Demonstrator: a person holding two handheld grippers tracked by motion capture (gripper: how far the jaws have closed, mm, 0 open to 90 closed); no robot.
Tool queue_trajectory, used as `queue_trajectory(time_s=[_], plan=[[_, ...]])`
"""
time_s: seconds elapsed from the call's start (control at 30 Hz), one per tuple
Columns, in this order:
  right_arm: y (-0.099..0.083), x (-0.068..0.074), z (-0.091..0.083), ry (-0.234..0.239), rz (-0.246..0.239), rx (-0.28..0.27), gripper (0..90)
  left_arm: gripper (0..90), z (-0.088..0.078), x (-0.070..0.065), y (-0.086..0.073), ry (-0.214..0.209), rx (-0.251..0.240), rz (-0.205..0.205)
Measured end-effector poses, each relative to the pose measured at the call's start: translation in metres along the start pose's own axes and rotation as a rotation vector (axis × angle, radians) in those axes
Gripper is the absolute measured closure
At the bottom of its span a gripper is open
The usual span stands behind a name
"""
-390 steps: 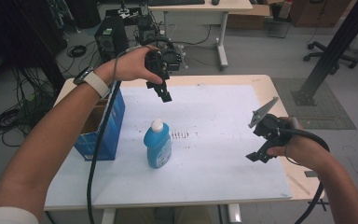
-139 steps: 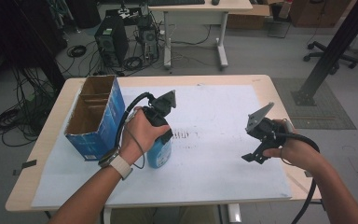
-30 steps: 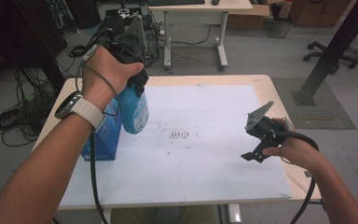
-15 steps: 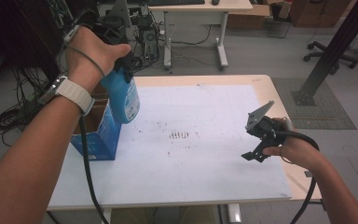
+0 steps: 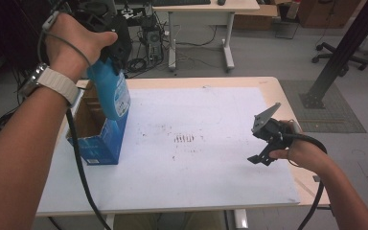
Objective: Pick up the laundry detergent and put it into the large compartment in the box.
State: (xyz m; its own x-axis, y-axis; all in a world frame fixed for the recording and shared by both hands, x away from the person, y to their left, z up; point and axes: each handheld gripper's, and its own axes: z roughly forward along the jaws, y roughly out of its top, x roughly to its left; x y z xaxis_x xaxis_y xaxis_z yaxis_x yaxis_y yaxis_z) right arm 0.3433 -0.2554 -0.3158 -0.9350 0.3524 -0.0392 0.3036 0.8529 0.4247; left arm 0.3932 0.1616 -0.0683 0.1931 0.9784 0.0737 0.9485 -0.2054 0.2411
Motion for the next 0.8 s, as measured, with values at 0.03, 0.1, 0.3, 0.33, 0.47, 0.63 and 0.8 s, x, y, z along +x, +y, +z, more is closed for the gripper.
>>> queue_trajectory(time_s=[0.03,0.1,0.3,0.33,0.47,0.63,0.8], plan=[[0.000,0.000,0.000,0.000,0.000,0.000,9.0,37.3,-0.001,0.002,0.000,0.000,-0.002,-0.004],[0.001,-0.001,0.000,0.000,0.002,0.001,9.0,37.3,-0.003,0.006,0.000,0.000,-0.008,-0.010],[0.002,-0.002,0.001,0.002,0.000,0.004,9.0,37.3,-0.005,0.017,-0.001,0.010,-0.014,-0.031],[0.002,-0.002,0.001,0.002,0.000,0.004,9.0,37.3,-0.006,0.020,-0.001,0.012,-0.014,-0.034],[0.003,-0.003,0.002,0.004,0.001,0.008,9.0,37.3,-0.007,0.026,-0.001,0.027,-0.012,-0.044],[0.004,-0.004,0.002,0.004,-0.002,0.012,9.0,37.3,-0.006,0.034,-0.002,0.045,-0.011,-0.061],[0.004,-0.005,0.002,0.004,0.002,0.013,9.0,37.3,-0.004,0.041,-0.003,0.057,-0.014,-0.073]])
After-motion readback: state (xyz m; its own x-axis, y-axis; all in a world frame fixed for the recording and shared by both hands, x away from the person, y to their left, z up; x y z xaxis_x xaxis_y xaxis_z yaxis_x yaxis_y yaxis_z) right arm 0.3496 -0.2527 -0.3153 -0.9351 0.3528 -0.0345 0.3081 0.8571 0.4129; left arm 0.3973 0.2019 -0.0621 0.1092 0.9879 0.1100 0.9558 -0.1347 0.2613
